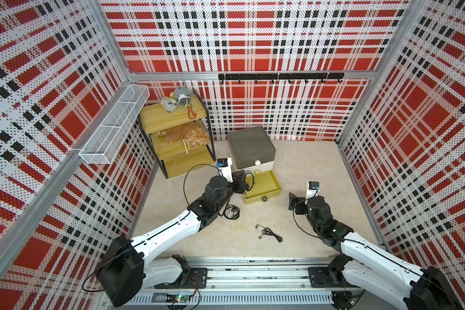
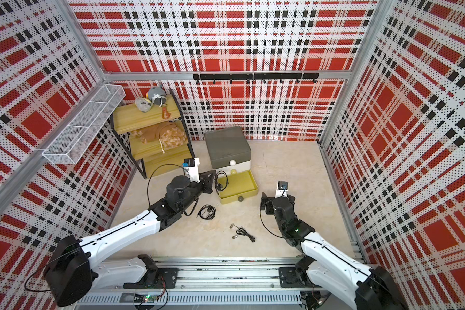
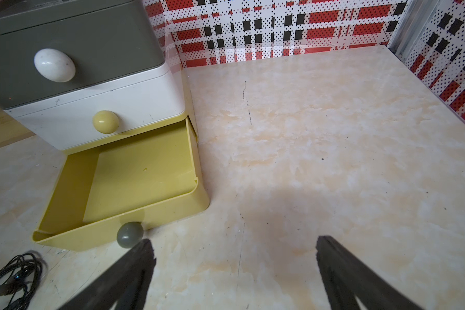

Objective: Place the wired earphones into the drawer by color
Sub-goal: Place the wired earphones in the drawer.

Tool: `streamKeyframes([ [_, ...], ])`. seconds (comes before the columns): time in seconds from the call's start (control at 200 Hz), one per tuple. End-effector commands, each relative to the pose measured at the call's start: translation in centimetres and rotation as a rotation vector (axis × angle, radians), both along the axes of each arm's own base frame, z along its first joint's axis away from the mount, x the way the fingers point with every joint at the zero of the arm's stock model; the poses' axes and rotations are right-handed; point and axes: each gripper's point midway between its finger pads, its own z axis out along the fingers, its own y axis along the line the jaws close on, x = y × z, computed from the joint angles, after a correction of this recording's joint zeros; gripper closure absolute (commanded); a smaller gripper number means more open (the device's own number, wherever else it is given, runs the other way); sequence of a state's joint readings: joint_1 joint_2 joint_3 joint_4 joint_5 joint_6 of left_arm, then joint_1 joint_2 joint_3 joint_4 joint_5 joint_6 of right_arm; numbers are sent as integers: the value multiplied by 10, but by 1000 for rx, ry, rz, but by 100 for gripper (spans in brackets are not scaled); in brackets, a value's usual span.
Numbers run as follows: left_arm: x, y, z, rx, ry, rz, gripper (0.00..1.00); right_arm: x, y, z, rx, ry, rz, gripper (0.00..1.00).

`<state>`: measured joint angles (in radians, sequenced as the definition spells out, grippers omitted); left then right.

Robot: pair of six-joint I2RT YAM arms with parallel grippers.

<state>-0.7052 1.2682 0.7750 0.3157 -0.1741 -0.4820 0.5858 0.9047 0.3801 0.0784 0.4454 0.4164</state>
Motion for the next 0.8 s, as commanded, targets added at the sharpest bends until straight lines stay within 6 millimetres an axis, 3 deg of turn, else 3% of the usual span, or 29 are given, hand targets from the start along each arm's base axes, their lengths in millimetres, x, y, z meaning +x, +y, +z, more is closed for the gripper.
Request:
streamKeyframes([
  [0.0, 10, -15, 14, 11, -65, -9, 100, 0, -2, 0, 1, -7, -3, 0],
  [0.301, 28, -44, -18, 95, -58, 0, 100, -1, -3, 0, 8, -10, 0, 0],
  [0.797, 46, -53, -58, 197, -42, 28, 100, 0, -3, -1, 5, -9, -2, 0],
])
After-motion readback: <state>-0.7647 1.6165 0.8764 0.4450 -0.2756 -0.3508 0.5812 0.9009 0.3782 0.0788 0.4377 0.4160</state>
